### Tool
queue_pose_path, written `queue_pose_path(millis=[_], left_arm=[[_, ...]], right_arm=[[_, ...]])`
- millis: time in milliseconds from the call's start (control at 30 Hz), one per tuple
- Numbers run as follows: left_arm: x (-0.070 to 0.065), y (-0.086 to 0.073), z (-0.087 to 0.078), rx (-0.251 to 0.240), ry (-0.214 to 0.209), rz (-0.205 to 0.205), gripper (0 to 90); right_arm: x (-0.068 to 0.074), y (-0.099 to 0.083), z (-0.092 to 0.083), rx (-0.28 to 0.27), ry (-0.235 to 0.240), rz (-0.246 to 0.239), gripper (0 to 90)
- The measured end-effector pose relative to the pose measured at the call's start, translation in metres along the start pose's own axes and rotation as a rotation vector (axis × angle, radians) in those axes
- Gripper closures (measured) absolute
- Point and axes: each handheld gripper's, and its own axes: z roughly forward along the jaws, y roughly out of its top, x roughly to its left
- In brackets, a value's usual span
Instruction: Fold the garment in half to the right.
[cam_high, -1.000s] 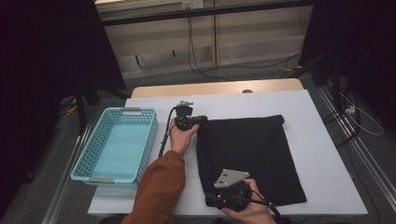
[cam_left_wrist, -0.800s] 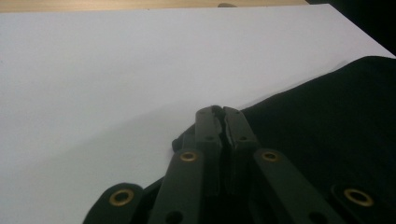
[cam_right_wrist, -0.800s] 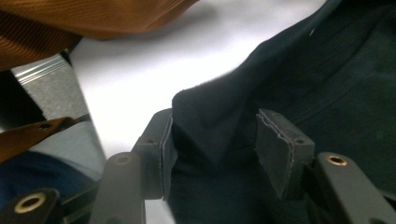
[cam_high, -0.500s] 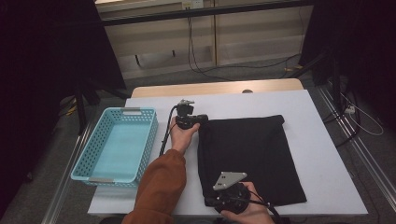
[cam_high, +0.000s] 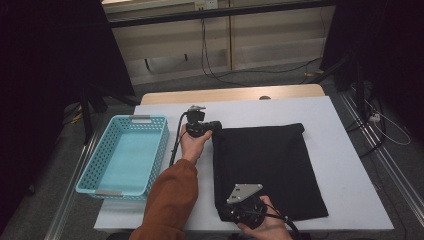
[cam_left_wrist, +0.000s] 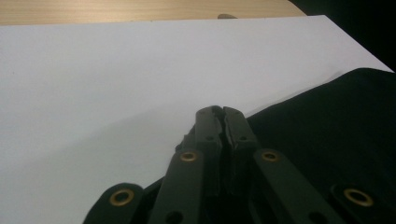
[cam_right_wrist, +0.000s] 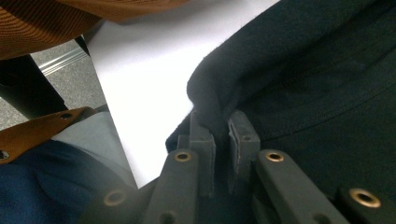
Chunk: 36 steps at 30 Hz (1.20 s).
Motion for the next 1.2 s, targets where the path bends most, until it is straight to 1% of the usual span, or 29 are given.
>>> queue_pose_path(millis=[67,167,367,567,633,700,800,967,1000,1200], left_arm=[[0.002,0.002,-0.003,-0.013,-0.001,-0.017,86.1],[0.003,0.005,-0.007,-0.029,-0.004,-0.031,86.2],[0.006,0.011,-0.017,-0.047,0.007,-0.029,86.3],[0.008,0.019,-0.026,-0.069,0.012,-0.041,86.3],[0.009,0.021,-0.029,-0.069,0.014,-0.036,86.3],[0.008,0.024,-0.031,-0.083,0.013,-0.041,86.3],[0.009,0.026,-0.033,-0.083,0.013,-0.037,86.3],[0.009,0.030,-0.037,-0.094,0.009,-0.044,86.3],[0.009,0.030,-0.038,-0.092,0.015,-0.042,86.3],[0.009,0.034,-0.043,-0.104,0.015,-0.047,86.4]], right_arm=[[0.000,0.002,-0.002,-0.010,0.007,-0.003,84.3],[0.000,0.006,-0.007,-0.044,0.009,-0.008,84.6],[0.001,0.011,-0.013,-0.075,0.013,-0.023,84.8],[0.001,0.017,-0.019,-0.109,0.015,-0.033,84.9],[0.000,0.020,-0.021,-0.121,0.016,-0.036,85.0],[0.000,0.022,-0.022,-0.126,0.016,-0.039,85.0],[0.000,0.024,-0.024,-0.138,0.017,-0.042,85.0],[-0.001,0.027,-0.026,-0.150,0.019,-0.042,85.1],[-0.001,0.028,-0.027,-0.152,0.020,-0.045,85.1],[-0.001,0.033,-0.029,-0.166,0.020,-0.052,85.1]])
